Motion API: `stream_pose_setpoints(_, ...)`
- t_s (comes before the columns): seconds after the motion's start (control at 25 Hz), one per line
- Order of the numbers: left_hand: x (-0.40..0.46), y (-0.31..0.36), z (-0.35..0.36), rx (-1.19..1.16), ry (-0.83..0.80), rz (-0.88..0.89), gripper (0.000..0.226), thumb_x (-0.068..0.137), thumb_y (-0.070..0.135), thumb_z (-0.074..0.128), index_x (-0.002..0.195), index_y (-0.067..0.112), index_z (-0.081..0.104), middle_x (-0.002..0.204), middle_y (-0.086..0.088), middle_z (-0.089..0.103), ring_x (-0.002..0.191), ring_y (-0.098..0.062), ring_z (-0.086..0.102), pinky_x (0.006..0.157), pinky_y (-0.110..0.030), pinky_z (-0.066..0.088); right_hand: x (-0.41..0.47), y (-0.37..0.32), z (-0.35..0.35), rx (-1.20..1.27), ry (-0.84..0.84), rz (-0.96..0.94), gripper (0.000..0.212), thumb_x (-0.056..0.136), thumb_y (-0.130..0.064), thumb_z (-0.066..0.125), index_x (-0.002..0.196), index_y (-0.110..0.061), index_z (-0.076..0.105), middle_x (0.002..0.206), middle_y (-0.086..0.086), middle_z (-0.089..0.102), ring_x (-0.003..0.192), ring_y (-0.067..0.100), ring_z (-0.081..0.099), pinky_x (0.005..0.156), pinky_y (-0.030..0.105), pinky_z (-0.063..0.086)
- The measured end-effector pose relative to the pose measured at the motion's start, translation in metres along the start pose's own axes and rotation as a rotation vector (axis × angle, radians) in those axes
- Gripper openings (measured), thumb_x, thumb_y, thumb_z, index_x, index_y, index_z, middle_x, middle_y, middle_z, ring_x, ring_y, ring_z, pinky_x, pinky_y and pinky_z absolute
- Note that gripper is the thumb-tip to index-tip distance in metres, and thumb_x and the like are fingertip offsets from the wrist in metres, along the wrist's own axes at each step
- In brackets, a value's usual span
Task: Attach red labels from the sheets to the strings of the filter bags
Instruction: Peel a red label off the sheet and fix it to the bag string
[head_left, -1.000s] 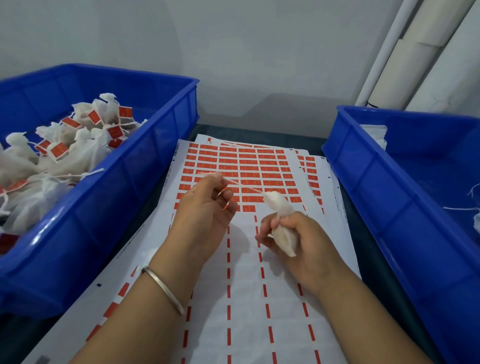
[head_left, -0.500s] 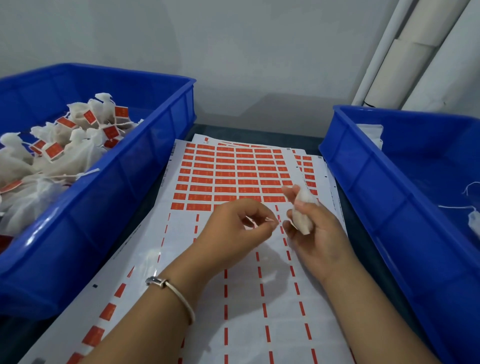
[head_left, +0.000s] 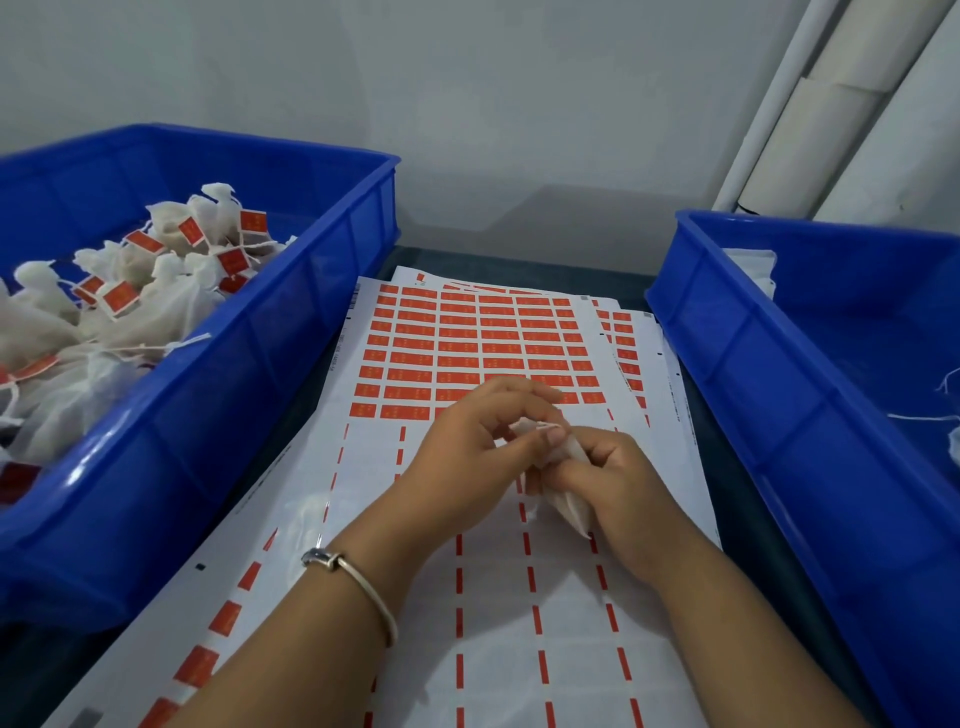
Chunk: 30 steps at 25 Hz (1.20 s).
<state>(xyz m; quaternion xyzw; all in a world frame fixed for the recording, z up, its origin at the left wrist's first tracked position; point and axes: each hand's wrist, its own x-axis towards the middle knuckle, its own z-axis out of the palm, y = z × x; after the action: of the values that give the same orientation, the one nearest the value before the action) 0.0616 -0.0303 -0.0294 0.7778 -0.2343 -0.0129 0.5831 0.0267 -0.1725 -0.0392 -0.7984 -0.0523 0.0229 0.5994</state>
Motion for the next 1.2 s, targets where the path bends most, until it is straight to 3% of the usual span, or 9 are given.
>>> stream_pose_setpoints(0.16, 0.000, -0.003, 0.002, -0.087, -0.010, -0.049, 0.022, 0.091, 0.021, 0.056, 0.077, 0.037, 0.061, 0.084, 0.024, 0.063, 0.084, 0.006, 0.058, 0.063, -0.007, 0.048, 0.000, 0.001, 0.001, -0.048, -0.079, 0.032, 0.024, 0.091, -0.012, 0.055, 0.076, -0.023, 0.070, 0.072, -0.012, 0.068, 0.077, 0.005, 0.063, 0.067, 0.016, 0.052)
stream_pose_setpoints(0.28, 0.000, -0.005, 0.004, -0.079, -0.022, -0.097, 0.021, 0.094, 0.023, 0.051, 0.078, 0.036, 0.057, 0.080, 0.025, 0.060, 0.080, 0.007, 0.056, 0.059, -0.006, 0.047, 0.000, 0.001, 0.005, -0.055, -0.089, 0.000, 0.023, 0.088, -0.011, 0.061, 0.074, -0.029, 0.065, 0.062, -0.019, 0.064, 0.066, 0.000, 0.061, 0.056, 0.010, 0.047)
stream_pose_setpoints(0.4, 0.001, -0.008, 0.006, -0.048, -0.011, -0.152, 0.018, 0.096, 0.026, 0.047, 0.080, 0.034, 0.053, 0.077, 0.013, 0.059, 0.075, -0.001, 0.058, 0.055, -0.006, 0.047, 0.000, 0.002, 0.009, -0.059, -0.070, -0.038, 0.021, 0.087, -0.016, 0.063, 0.072, -0.031, 0.063, 0.062, -0.020, 0.063, 0.068, -0.001, 0.062, 0.057, 0.008, 0.047)
stream_pose_setpoints(0.52, 0.001, -0.008, 0.007, -0.012, 0.018, -0.181, 0.017, 0.096, 0.028, 0.046, 0.081, 0.035, 0.051, 0.079, 0.011, 0.058, 0.076, -0.008, 0.058, 0.056, -0.008, 0.049, 0.001, 0.004, 0.013, -0.078, -0.014, -0.047, 0.022, 0.087, -0.015, 0.063, 0.073, -0.033, 0.061, 0.063, -0.025, 0.062, 0.072, -0.004, 0.061, 0.056, 0.006, 0.046)
stream_pose_setpoints(0.72, 0.002, -0.004, 0.017, 0.026, 0.144, -0.170, 0.018, 0.096, 0.029, 0.046, 0.080, 0.037, 0.047, 0.079, 0.017, 0.055, 0.073, -0.004, 0.058, 0.051, -0.003, 0.042, 0.001, 0.007, 0.020, -0.078, 0.143, -0.082, 0.023, 0.083, -0.013, 0.068, 0.077, -0.031, 0.056, 0.070, -0.029, 0.061, 0.074, -0.010, 0.060, 0.050, 0.005, 0.045)
stream_pose_setpoints(0.84, 0.004, -0.006, 0.020, 0.002, 0.224, -0.236, 0.018, 0.096, 0.027, 0.048, 0.079, 0.034, 0.049, 0.077, 0.015, 0.056, 0.071, -0.005, 0.057, 0.053, -0.006, 0.042, 0.003, 0.010, 0.019, -0.093, 0.260, -0.091, 0.028, 0.079, -0.018, 0.074, 0.085, -0.031, 0.050, 0.075, -0.020, 0.059, 0.078, -0.015, 0.057, 0.047, 0.006, 0.044)
stream_pose_setpoints(1.04, 0.009, -0.007, 0.016, -0.415, 0.218, -0.553, 0.017, 0.094, 0.021, 0.051, 0.082, 0.019, 0.063, 0.077, -0.001, 0.062, 0.077, -0.018, 0.061, 0.073, -0.030, 0.054, 0.000, 0.010, 0.022, -0.207, 0.401, -0.180, 0.029, 0.079, -0.024, 0.071, 0.083, -0.044, 0.052, 0.084, -0.045, 0.054, 0.088, -0.023, 0.051, 0.053, -0.003, 0.038)
stream_pose_setpoints(1.2, 0.009, -0.003, 0.014, -0.655, 0.185, -0.668, 0.015, 0.092, 0.010, 0.050, 0.094, 0.005, 0.064, 0.077, -0.009, 0.063, 0.071, -0.017, 0.057, 0.063, -0.025, 0.050, 0.001, 0.011, 0.023, -0.283, 0.493, -0.209, 0.024, 0.081, -0.027, 0.070, 0.082, -0.046, 0.056, 0.078, -0.040, 0.054, 0.086, -0.018, 0.054, 0.061, -0.004, 0.038)
